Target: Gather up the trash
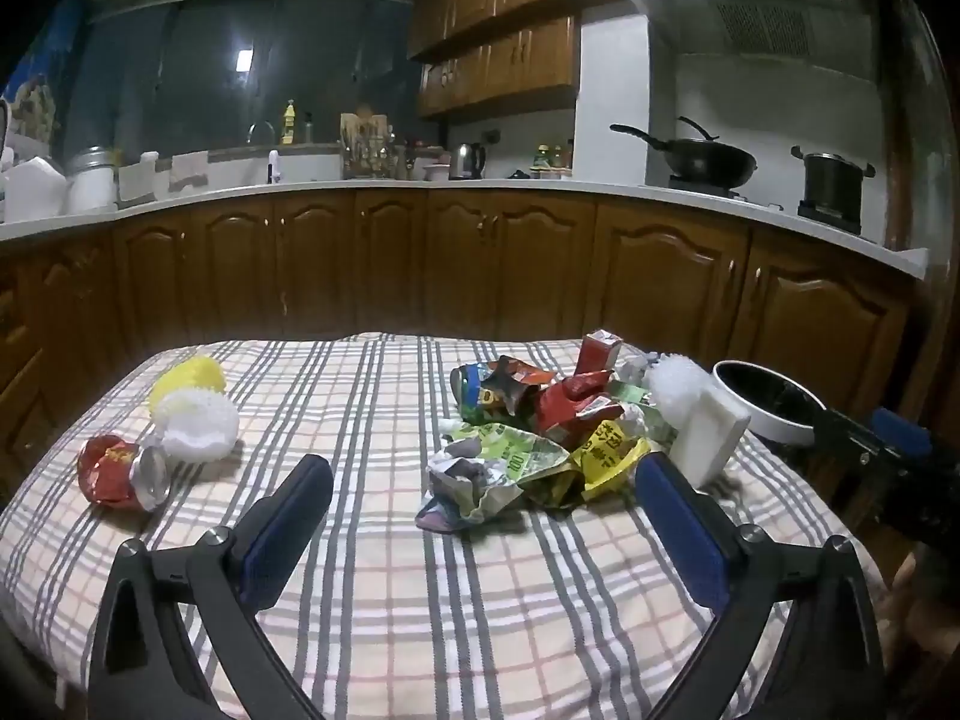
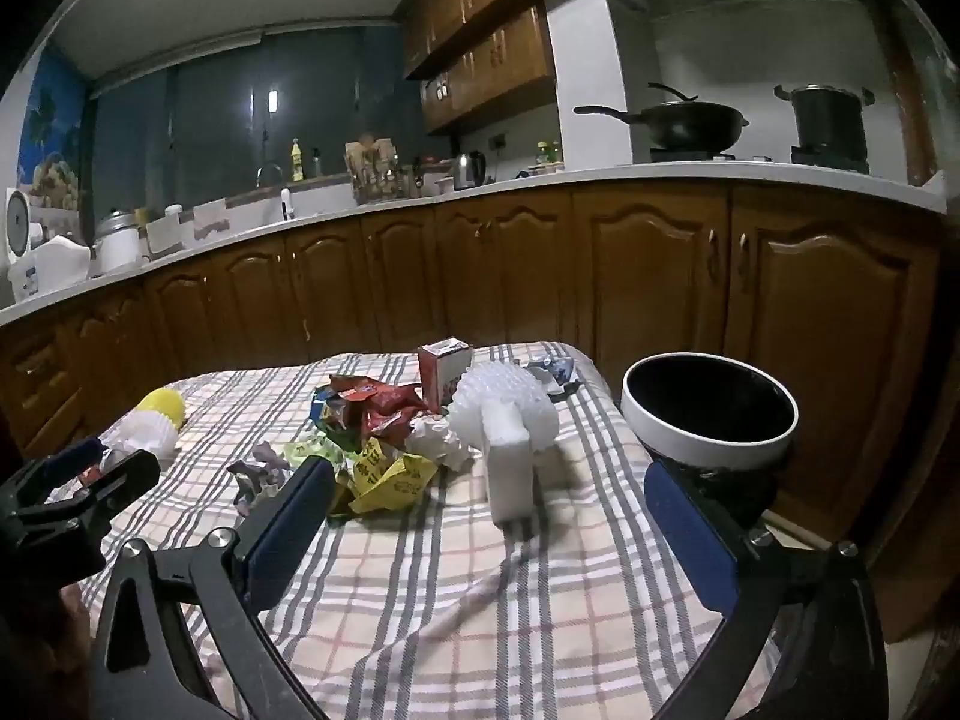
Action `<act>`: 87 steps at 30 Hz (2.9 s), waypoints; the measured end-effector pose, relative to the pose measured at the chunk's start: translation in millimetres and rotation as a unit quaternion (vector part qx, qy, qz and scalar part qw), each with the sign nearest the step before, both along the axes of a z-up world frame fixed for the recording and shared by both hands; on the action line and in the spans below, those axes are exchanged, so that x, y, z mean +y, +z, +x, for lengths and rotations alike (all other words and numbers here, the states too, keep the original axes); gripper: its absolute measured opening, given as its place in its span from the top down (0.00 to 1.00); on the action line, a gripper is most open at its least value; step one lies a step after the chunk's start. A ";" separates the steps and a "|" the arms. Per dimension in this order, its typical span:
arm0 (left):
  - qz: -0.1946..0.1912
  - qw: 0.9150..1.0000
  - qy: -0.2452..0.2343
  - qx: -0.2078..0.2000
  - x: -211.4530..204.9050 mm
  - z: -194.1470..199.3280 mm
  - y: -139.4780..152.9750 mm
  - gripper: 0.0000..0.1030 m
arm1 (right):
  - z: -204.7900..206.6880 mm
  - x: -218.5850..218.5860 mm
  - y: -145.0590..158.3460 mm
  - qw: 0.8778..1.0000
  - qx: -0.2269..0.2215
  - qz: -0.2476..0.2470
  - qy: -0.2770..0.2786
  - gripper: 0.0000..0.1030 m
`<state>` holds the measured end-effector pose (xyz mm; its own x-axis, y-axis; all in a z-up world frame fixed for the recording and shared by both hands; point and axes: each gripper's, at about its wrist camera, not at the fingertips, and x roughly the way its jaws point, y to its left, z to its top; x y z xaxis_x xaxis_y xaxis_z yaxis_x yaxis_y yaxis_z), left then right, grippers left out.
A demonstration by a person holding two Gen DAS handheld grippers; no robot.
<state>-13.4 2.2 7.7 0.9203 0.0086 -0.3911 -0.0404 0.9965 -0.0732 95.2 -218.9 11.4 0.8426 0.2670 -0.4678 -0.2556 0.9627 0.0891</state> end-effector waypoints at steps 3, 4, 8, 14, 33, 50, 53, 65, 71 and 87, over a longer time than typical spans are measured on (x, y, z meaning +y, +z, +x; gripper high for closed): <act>0.000 1.000 0.000 0.001 -0.2 0.6 0.7 0.02 | -0.4 -1.3 0.5 1.000 -0.003 0.001 -0.001 0.00; 0.001 1.000 0.000 0.001 -0.5 0.9 0.9 0.02 | -0.7 -1.2 1.0 1.000 -0.004 0.002 -0.001 0.00; 0.002 1.000 -0.001 0.003 -1.3 2.8 1.9 0.02 | -2.2 -2.0 1.8 1.000 -0.009 0.010 0.005 0.00; -0.002 1.000 -0.001 0.001 3.0 -0.9 -1.3 0.02 | -3.0 -1.7 4.3 1.000 -0.010 0.014 0.010 0.00; 0.001 1.000 -0.001 0.007 0.4 3.6 -6.9 0.02 | -3.3 0.8 2.9 1.000 -0.009 0.019 0.020 0.00; 0.000 1.000 -0.004 0.012 -0.5 4.2 -8.8 0.02 | -1.5 3.3 0.5 0.999 -0.007 0.024 0.023 0.00; -0.001 1.000 -0.005 0.015 -0.1 5.2 -9.3 0.02 | -2.1 3.4 -0.3 0.999 -0.005 0.025 0.024 0.00; -0.013 0.999 -0.006 0.051 4.2 25.2 -19.8 0.02 | 9.9 1.1 -12.0 0.999 0.020 0.035 0.030 0.00; -0.018 0.998 -0.004 0.065 8.2 40.4 -19.6 0.04 | 22.1 -0.2 -21.2 0.998 0.041 0.038 0.035 0.03; -0.055 0.988 0.004 0.143 38.1 121.5 -37.7 0.24 | 92.8 0.0 -59.3 0.989 0.141 0.023 0.042 0.39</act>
